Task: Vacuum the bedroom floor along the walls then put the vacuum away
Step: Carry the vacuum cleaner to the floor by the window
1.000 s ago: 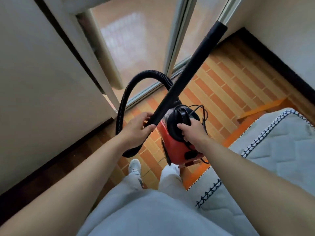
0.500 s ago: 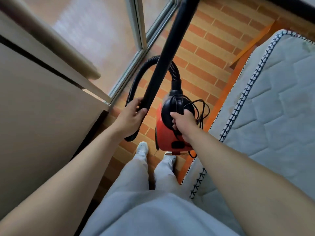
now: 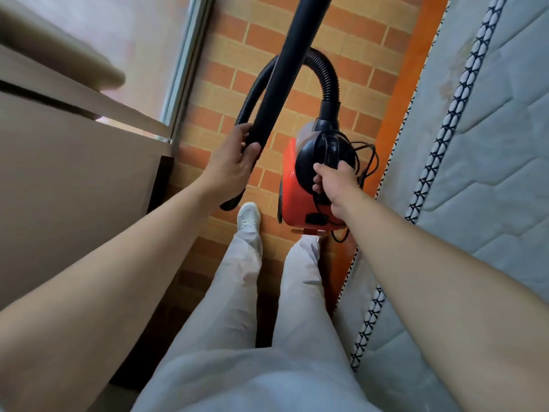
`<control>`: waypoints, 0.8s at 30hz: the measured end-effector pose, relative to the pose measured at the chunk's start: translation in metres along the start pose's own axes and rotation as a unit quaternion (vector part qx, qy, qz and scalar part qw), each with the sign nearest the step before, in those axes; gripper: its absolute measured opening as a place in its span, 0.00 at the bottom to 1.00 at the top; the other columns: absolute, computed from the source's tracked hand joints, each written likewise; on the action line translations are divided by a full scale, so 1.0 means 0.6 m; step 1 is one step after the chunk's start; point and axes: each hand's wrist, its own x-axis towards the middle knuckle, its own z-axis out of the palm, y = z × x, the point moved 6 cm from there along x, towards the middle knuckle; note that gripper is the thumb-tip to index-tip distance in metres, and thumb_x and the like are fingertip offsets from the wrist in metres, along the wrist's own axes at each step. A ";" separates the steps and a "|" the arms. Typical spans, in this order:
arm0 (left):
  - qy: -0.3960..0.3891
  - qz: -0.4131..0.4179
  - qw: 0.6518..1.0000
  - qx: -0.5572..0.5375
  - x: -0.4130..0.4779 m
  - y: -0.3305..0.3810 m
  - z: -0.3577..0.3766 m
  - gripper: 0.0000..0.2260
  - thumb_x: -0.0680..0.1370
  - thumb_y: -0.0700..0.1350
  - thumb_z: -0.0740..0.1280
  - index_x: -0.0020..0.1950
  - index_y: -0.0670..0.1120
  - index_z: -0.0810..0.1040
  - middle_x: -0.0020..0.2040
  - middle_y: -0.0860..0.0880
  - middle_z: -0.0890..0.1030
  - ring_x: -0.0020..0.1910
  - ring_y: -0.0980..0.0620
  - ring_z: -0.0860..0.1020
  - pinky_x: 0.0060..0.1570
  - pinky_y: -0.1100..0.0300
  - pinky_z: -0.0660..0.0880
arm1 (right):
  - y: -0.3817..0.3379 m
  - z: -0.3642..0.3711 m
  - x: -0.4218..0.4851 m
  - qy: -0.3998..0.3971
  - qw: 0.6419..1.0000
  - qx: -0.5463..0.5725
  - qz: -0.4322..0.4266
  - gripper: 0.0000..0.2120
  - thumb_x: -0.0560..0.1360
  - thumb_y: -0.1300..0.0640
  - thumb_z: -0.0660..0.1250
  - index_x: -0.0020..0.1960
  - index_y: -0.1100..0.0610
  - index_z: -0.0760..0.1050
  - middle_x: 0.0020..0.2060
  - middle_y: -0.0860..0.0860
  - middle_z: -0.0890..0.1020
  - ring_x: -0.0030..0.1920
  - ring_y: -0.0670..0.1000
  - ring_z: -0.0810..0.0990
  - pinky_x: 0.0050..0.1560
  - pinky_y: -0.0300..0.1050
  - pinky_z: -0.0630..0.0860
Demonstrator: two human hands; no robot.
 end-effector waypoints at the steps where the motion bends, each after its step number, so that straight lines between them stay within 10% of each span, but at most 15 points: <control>1: -0.001 -0.004 1.000 0.000 0.011 -0.013 0.006 0.19 0.87 0.49 0.58 0.78 0.48 0.64 0.62 0.49 0.77 0.57 0.49 0.79 0.58 0.43 0.79 | 0.015 0.011 0.011 0.002 1.000 -0.002 0.007 0.17 0.82 0.56 0.66 0.67 0.62 0.70 0.41 0.54 0.75 0.39 0.51 0.73 0.39 0.43 0.74; 17: -0.071 -0.035 0.996 0.032 0.163 -0.255 0.136 0.18 0.87 0.43 0.59 0.77 0.44 0.65 0.61 0.52 0.74 0.58 0.53 0.76 0.57 0.59 0.72 | 0.226 0.140 0.231 0.028 0.996 -0.004 0.088 0.06 0.82 0.57 0.65 0.59 0.56 0.74 0.43 0.51 0.78 0.42 0.50 0.77 0.44 0.43 0.73; 24: -0.079 -0.045 0.996 0.023 0.207 -0.302 0.194 0.18 0.87 0.43 0.59 0.77 0.44 0.65 0.61 0.52 0.75 0.57 0.53 0.76 0.56 0.59 0.72 | 0.289 0.171 0.288 0.034 0.991 -0.016 0.127 0.18 0.82 0.53 0.66 0.70 0.56 0.70 0.62 0.55 0.80 0.61 0.57 0.79 0.66 0.58 0.74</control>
